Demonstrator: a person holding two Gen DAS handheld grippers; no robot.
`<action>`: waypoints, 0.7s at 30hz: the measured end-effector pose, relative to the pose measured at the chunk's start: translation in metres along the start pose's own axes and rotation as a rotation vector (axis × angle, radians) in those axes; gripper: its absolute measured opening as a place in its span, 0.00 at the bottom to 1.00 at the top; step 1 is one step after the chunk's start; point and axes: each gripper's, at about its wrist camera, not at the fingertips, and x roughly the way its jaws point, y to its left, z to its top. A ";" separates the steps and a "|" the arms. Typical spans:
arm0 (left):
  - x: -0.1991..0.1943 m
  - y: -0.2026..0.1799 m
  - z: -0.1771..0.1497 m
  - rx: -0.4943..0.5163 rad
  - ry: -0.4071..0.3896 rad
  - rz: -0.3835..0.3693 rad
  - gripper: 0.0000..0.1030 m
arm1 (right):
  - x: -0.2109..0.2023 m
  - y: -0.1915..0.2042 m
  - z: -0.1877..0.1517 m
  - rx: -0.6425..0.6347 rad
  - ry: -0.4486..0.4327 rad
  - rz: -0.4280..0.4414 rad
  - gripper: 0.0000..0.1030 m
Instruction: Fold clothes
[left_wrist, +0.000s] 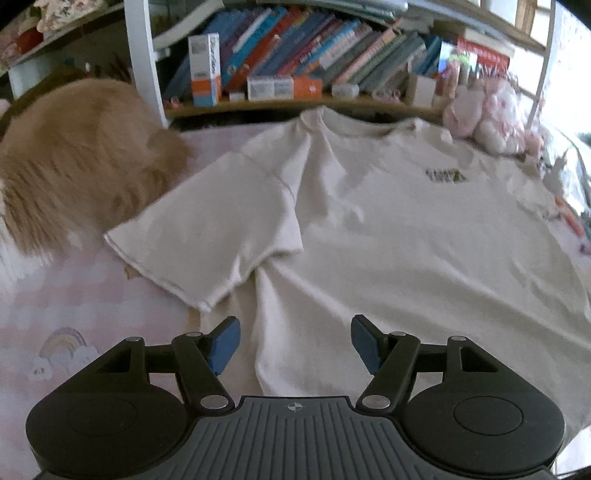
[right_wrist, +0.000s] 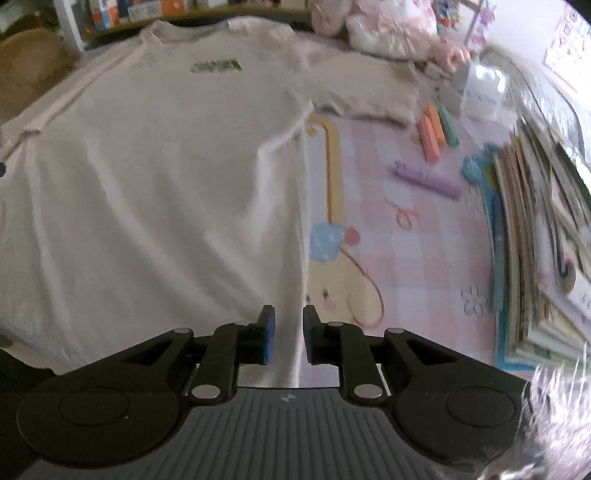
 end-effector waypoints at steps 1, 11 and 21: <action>-0.001 0.000 0.003 -0.004 -0.010 -0.003 0.66 | -0.002 0.003 0.004 -0.005 -0.013 0.007 0.16; 0.004 -0.033 0.020 0.020 -0.077 -0.083 0.66 | -0.002 0.052 0.058 -0.058 -0.135 0.094 0.25; 0.001 -0.077 0.005 0.092 -0.063 -0.053 0.69 | 0.010 0.105 0.073 -0.031 -0.224 -0.003 0.45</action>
